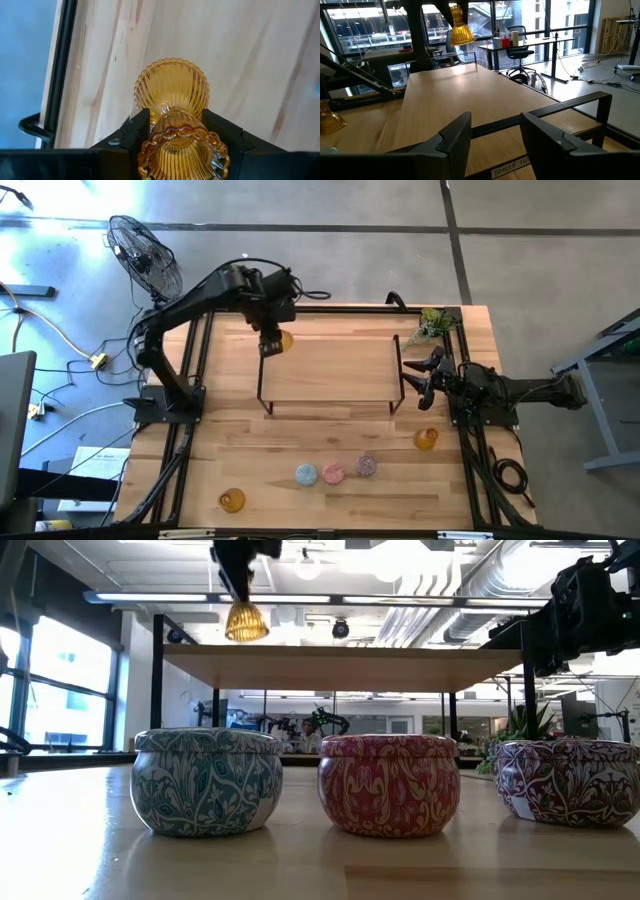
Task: Pick & Place candle stick holders
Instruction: Put the top left yellow glass candle holder on the shelf
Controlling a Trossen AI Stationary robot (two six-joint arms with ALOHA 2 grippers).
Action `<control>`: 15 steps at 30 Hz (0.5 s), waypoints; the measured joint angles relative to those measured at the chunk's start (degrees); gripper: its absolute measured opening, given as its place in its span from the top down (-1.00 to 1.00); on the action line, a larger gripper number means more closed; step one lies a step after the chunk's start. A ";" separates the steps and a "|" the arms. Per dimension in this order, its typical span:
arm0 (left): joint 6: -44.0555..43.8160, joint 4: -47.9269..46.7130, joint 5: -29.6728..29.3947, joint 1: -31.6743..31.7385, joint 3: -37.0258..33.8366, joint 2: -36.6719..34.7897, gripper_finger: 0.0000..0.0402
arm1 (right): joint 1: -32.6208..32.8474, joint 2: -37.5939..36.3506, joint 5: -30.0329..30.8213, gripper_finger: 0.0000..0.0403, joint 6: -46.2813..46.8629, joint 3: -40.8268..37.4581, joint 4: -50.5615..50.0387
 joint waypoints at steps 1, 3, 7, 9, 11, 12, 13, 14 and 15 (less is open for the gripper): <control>0.01 -0.06 0.20 0.58 0.00 0.65 0.25 | 0.00 0.00 -0.01 0.18 0.00 0.01 0.00; 0.26 -0.28 2.14 1.62 -0.03 1.86 0.25 | 0.00 0.02 -0.02 0.18 0.00 0.00 -0.02; 0.96 -0.37 4.37 2.01 -0.04 3.55 0.25 | 0.00 0.02 -0.02 0.18 0.00 0.00 -0.06; 1.59 -0.65 4.40 1.80 -0.04 4.21 0.25 | 0.00 0.04 -0.02 0.18 0.00 0.01 -0.07; 2.20 -1.15 4.60 1.74 -0.05 4.66 0.25 | 0.01 0.04 -0.02 0.18 -0.01 0.00 -0.09; 2.31 -1.42 4.60 1.82 -0.08 4.71 0.25 | 0.00 0.04 -0.02 0.18 -0.01 0.00 -0.09; 2.27 -1.55 4.48 1.83 -0.09 4.71 0.25 | 0.00 0.04 -0.01 0.18 -0.02 0.01 -0.11; 2.20 -1.53 4.39 1.83 -0.09 4.62 0.25 | 0.00 0.04 -0.02 0.18 -0.02 0.00 -0.11; 2.02 -1.51 4.34 1.83 -0.09 4.60 0.25 | 0.00 0.04 -0.02 0.18 -0.01 0.02 -0.11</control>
